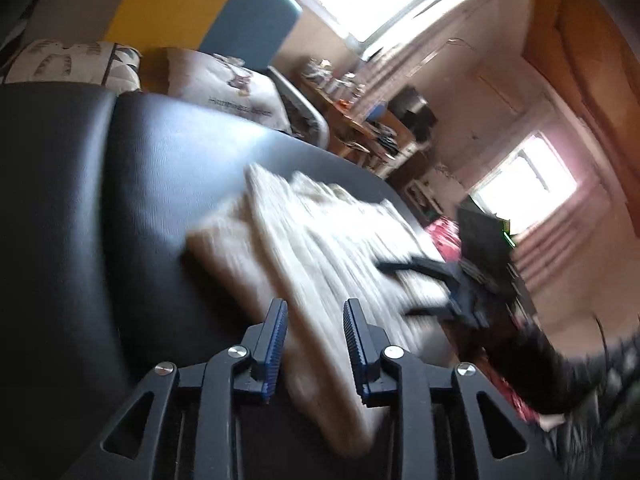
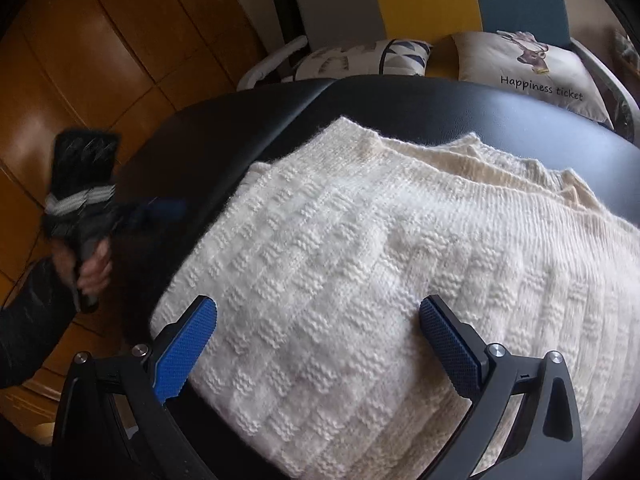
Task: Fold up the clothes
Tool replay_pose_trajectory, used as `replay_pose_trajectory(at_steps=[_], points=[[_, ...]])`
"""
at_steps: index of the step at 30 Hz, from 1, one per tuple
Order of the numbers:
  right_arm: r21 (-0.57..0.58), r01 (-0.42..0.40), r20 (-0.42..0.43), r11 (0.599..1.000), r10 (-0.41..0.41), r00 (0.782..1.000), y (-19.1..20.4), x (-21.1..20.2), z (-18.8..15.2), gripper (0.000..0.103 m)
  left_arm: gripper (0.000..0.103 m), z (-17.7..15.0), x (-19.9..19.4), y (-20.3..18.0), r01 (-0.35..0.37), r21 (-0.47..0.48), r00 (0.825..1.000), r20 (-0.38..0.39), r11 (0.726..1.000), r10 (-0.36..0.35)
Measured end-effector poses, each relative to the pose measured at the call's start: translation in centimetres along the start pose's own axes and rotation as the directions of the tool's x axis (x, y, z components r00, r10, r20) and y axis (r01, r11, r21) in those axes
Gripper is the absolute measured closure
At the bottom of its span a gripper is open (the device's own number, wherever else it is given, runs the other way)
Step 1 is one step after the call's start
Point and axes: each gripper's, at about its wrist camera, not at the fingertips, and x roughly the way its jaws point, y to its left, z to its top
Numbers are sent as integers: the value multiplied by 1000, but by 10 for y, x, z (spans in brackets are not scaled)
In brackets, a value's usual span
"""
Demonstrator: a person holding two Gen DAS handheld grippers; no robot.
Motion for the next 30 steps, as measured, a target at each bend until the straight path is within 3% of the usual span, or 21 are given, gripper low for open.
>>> replay_pose_trajectory(at_steps=[5, 11, 12, 13, 16, 18, 21, 23, 25, 28, 30], points=[[-25, -17, 14, 1000, 17, 1000, -6, 5, -2, 0, 73, 44, 56, 0, -83, 25, 994, -66, 996, 85], [-16, -58, 36, 998, 58, 998, -12, -1, -5, 0, 74, 58, 80, 4, -123, 76, 981, -139, 989, 133], [-7, -64, 39, 998, 64, 997, -13, -3, -4, 0, 77, 59, 81, 1, -130, 94, 980, -141, 987, 143], [3, -66, 46, 998, 66, 997, -14, -7, -2, 0, 94, 56, 79, -2, -137, 118, 981, -122, 983, 151], [6, -32, 96, 999, 32, 995, -16, -25, 4, 0, 98, 48, 67, -6, -170, 151, 982, -54, 974, 180], [7, -20, 117, 1000, 19, 993, -21, -35, 6, 0, 98, 46, 63, -4, -198, 139, 978, -34, 970, 205], [42, 66, 91, 997, -70, 993, -38, -35, 3, 0, 97, 40, 69, 16, -250, 63, 964, -80, 966, 254], [89, 122, 44, 988, -127, 991, -52, -25, -1, 0, 93, 42, 65, 14, -261, 50, 962, -72, 964, 264], [107, 106, 50, 989, -112, 992, -56, -22, -5, 0, 83, 44, 60, 12, -272, 37, 959, -65, 962, 274], [119, 43, 110, 992, -57, 992, -55, -31, -9, 0, 79, 52, 47, -15, -327, 169, 944, 12, 930, 330], [123, -7, 134, 992, -10, 991, -54, -37, -10, 0, 75, 59, 45, -41, -278, 295, 959, 24, 914, 284]])
